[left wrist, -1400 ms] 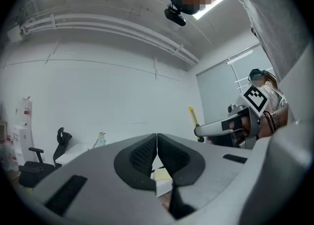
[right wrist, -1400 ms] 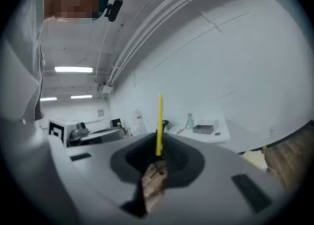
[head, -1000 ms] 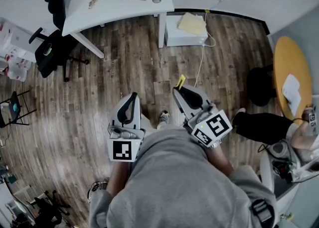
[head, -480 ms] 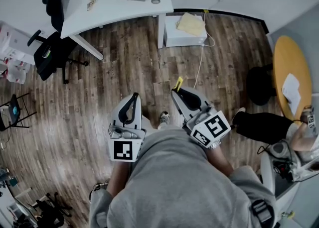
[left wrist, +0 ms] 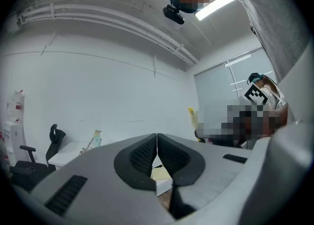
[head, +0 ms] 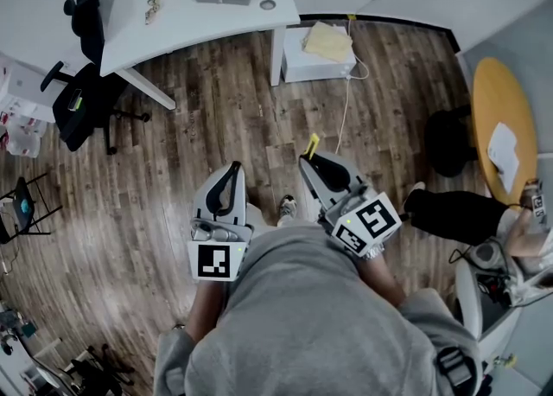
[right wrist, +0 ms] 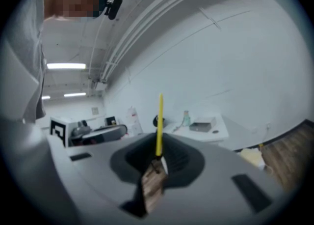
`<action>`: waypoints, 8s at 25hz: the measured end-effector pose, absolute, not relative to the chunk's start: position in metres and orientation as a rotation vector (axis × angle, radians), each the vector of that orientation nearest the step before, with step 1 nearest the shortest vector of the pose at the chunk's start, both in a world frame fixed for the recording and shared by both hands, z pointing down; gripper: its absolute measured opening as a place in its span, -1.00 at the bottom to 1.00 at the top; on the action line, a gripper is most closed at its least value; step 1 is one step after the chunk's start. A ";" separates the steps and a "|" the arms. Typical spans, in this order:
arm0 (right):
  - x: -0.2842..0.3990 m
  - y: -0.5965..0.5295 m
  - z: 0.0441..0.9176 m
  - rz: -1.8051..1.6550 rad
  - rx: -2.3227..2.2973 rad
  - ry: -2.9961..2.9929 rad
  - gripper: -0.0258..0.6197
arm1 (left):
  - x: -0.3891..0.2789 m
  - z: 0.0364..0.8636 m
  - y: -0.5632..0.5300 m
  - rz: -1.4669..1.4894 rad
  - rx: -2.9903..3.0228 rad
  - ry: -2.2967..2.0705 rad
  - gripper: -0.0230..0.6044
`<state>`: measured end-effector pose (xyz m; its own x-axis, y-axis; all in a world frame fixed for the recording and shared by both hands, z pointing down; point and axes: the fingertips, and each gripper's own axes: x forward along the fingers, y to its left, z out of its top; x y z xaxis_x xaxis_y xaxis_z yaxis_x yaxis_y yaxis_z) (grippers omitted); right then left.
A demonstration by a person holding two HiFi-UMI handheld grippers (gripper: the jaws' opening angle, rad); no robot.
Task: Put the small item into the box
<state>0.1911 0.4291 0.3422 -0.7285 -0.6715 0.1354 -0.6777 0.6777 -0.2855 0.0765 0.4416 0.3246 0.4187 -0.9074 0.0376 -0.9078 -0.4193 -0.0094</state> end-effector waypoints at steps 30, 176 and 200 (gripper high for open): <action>0.031 0.360 0.343 0.513 1.260 -2.772 -0.72 | -0.108 0.325 0.368 -0.020 2.644 -1.667 -0.81; -0.028 -0.279 0.608 0.704 0.778 -2.020 -0.72 | -0.127 0.416 -0.293 0.166 2.687 -1.195 -0.81; -0.045 -0.292 0.685 0.754 0.650 -1.839 -0.72 | -0.156 0.433 -0.301 0.190 2.621 -1.244 -0.81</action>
<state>-0.0451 -0.2922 0.6850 -0.3524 -0.0967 0.9308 -0.7221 0.6609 -0.2047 -0.1564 -0.3007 0.4327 0.6303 -0.7458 0.2157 -0.7762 -0.6114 0.1541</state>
